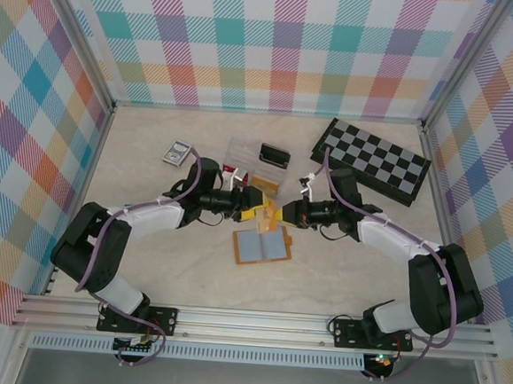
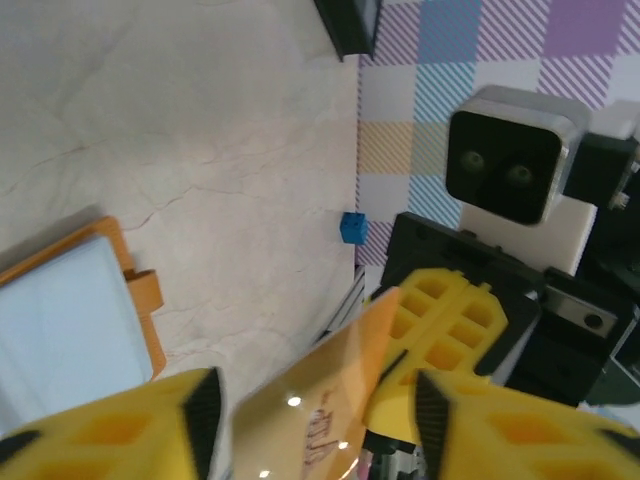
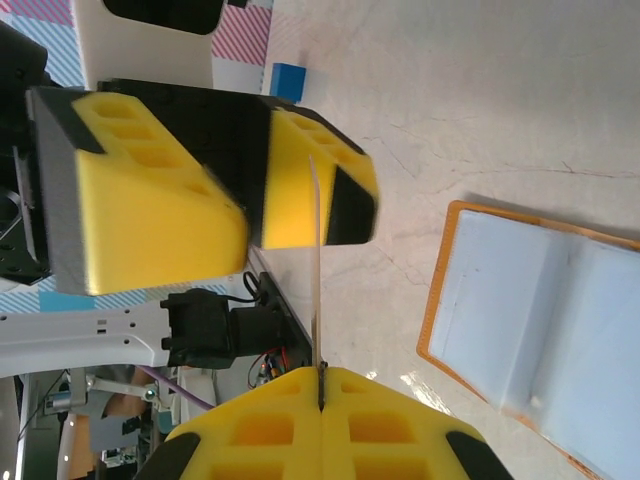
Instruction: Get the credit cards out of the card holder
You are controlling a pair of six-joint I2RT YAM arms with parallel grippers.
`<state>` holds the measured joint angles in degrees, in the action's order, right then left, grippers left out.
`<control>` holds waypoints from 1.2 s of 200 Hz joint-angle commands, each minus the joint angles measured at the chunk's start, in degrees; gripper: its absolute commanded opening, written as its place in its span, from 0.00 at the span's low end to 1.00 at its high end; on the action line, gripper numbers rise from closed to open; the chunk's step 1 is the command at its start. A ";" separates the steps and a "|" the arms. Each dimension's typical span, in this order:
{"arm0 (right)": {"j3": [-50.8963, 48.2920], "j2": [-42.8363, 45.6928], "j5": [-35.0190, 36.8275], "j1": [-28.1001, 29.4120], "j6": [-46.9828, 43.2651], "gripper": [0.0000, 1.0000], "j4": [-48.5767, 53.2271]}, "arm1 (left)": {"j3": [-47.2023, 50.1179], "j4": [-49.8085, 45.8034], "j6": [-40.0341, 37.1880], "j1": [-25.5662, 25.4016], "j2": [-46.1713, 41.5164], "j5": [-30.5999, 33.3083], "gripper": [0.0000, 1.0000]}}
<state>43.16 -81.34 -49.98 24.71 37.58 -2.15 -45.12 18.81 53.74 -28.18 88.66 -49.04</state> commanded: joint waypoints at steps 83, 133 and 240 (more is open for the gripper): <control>3.06 -2.34 -2.82 -0.72 12.06 0.34 -11.36 | -0.58 8.77 4.82 0.37 -4.52 0.96 0.00; 0.64 -0.57 0.23 0.13 20.08 0.48 -16.96 | -0.28 9.96 8.25 0.13 -5.75 6.37 0.00; 8.38 2.06 6.50 1.90 7.55 0.00 2.00 | -1.00 -1.69 5.28 1.00 -7.62 13.59 0.28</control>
<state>46.35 -81.87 -47.94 26.52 56.27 -12.91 -45.19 25.41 62.06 -27.97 84.14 -39.48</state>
